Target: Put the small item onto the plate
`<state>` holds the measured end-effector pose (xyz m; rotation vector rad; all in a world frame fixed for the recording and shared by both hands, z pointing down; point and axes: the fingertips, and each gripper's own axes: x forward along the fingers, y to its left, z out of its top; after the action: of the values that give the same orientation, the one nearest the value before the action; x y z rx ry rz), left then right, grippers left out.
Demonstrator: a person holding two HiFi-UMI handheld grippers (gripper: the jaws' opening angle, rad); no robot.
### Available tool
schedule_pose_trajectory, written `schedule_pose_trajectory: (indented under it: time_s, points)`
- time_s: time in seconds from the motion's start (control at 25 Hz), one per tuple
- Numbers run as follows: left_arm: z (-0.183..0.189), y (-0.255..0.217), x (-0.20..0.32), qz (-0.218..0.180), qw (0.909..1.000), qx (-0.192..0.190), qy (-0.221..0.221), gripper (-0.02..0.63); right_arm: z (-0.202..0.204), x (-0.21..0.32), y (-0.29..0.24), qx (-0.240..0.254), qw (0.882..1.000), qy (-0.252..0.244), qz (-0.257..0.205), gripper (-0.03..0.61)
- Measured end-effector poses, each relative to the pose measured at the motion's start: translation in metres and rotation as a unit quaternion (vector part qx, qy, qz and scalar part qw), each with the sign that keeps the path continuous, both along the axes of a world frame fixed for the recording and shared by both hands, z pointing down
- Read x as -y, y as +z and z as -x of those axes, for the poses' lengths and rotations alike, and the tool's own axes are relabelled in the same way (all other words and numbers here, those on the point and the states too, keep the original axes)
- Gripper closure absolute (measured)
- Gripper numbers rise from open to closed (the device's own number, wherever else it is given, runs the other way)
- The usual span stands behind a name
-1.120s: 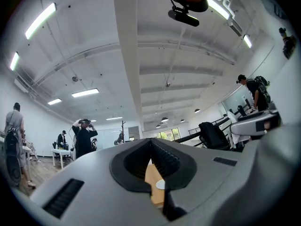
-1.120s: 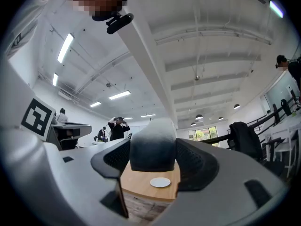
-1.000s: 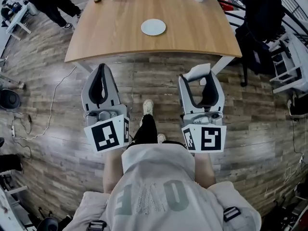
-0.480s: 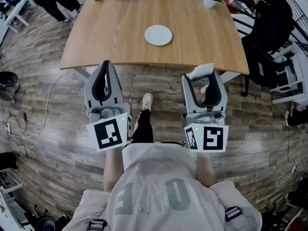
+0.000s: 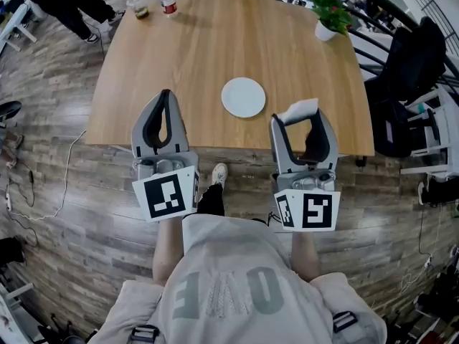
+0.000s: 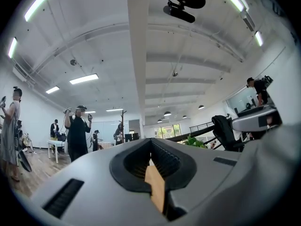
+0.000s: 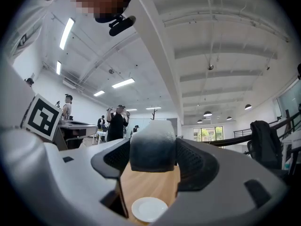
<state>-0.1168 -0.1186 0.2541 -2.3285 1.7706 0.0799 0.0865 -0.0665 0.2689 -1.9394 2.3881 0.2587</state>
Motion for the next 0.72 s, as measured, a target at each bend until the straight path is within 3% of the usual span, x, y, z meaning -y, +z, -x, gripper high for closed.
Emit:
schedule_pose_trajectory:
  time_s: [0.36, 0.72]
  points:
    - [-0.003, -0.019, 0.127, -0.025, 0.9993, -0.008, 0.026, 0.604, 0.002, 0.124, -0.008, -0.006, 1.000, 0.023, 0.008, 0.272]
    - [-0.034, -0.013, 0.178, -0.006, 0.9987, -0.024, 0.044, 0.604, -0.021, 0.162, -0.003, -0.009, 0.999, 0.038, 0.030, 0.272]
